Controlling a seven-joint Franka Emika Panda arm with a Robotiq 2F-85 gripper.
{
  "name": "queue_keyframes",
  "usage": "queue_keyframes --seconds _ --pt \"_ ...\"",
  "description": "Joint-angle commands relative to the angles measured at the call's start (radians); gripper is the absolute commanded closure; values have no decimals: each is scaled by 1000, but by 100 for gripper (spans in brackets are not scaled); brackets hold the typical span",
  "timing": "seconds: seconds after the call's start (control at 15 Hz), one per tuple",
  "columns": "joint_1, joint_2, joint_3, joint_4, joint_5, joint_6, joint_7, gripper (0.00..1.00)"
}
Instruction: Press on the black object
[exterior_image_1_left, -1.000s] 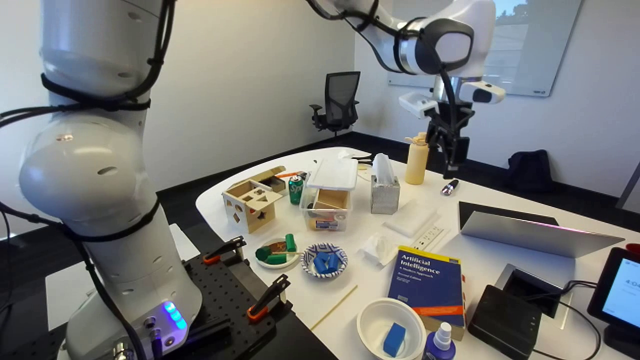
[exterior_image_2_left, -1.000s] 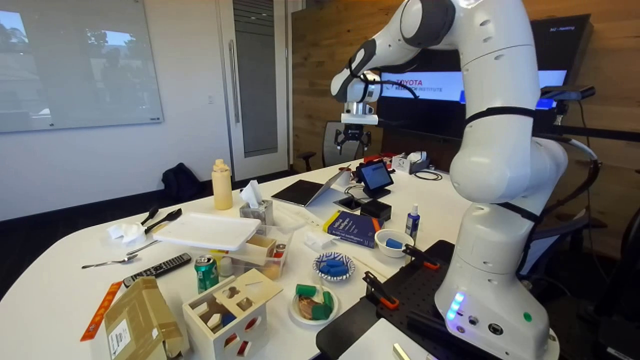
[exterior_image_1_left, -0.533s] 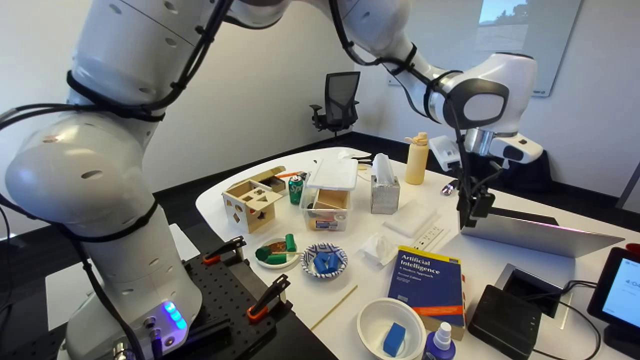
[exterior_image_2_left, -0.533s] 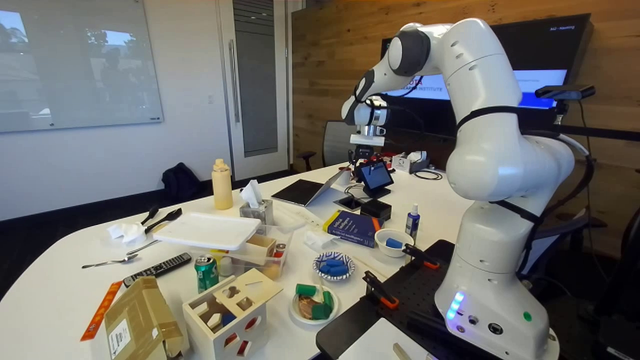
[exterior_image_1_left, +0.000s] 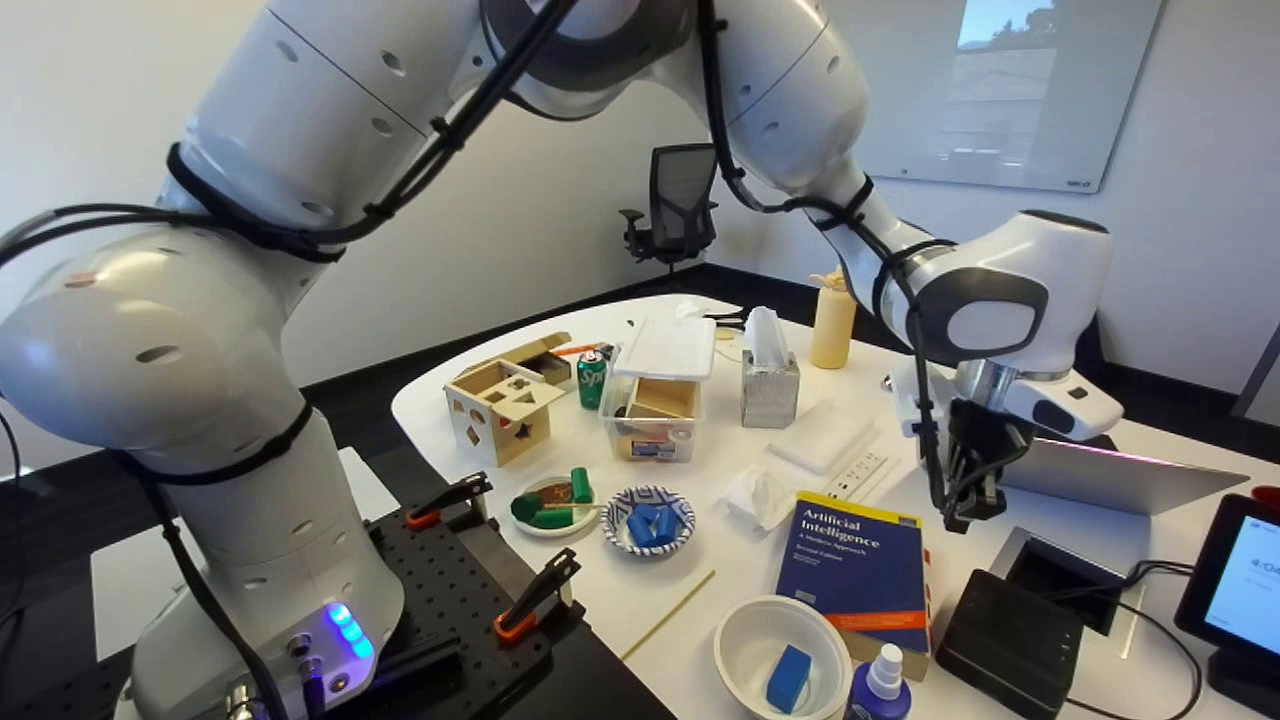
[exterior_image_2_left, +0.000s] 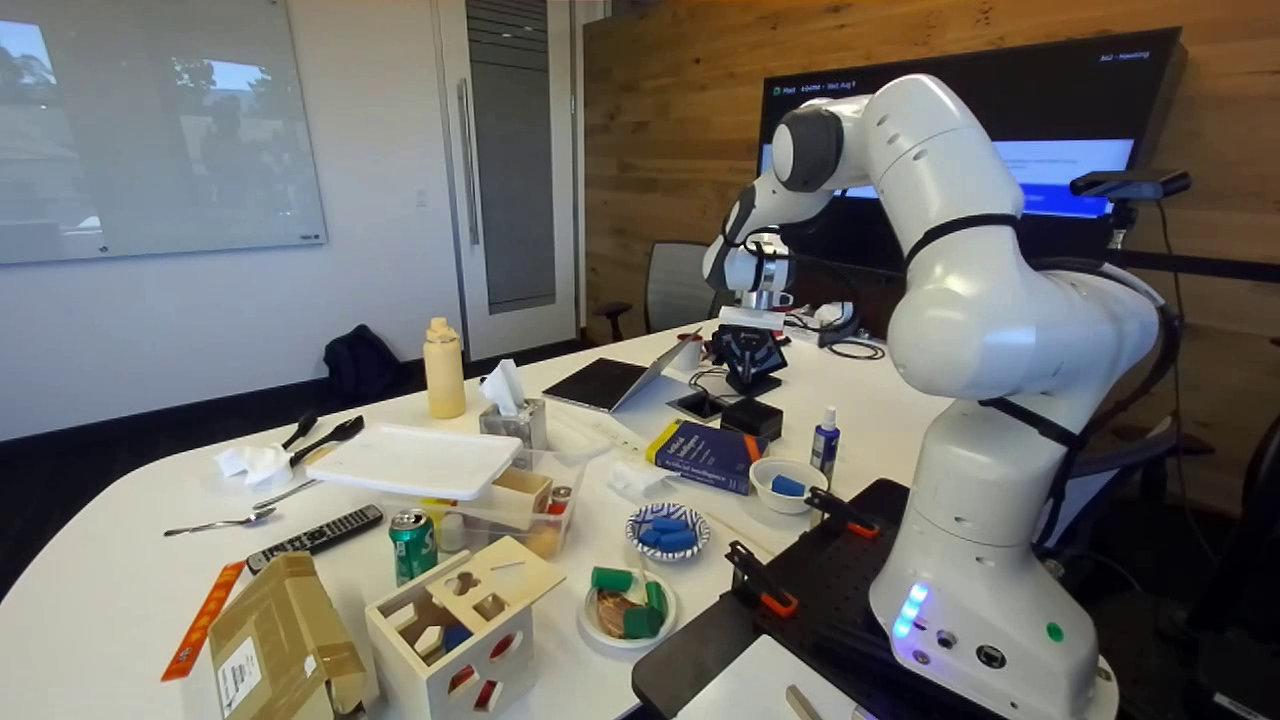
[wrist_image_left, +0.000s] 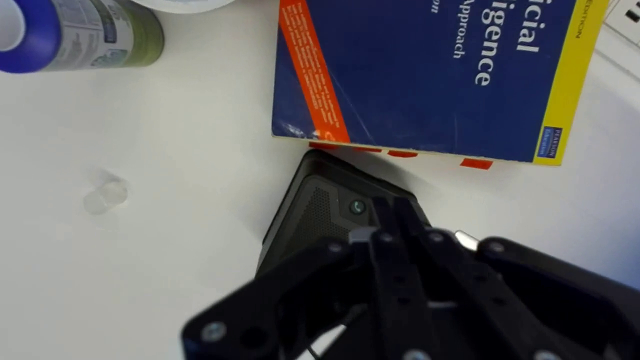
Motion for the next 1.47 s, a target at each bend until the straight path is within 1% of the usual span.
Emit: queue_keyframes --seconds 0.0,0.33,0.73,1.0,1.4 --pt "1 106 -20 104 7 -12 60 100" --pt "-8 222 -32 231 3 -54 118 100" --pt "-20 316 -35 372 -2 -120 162 100" --pt "-28 360 -33 435 -1 -165 182 100" --pt "-57 430 -26 516 10 -193 225 100"
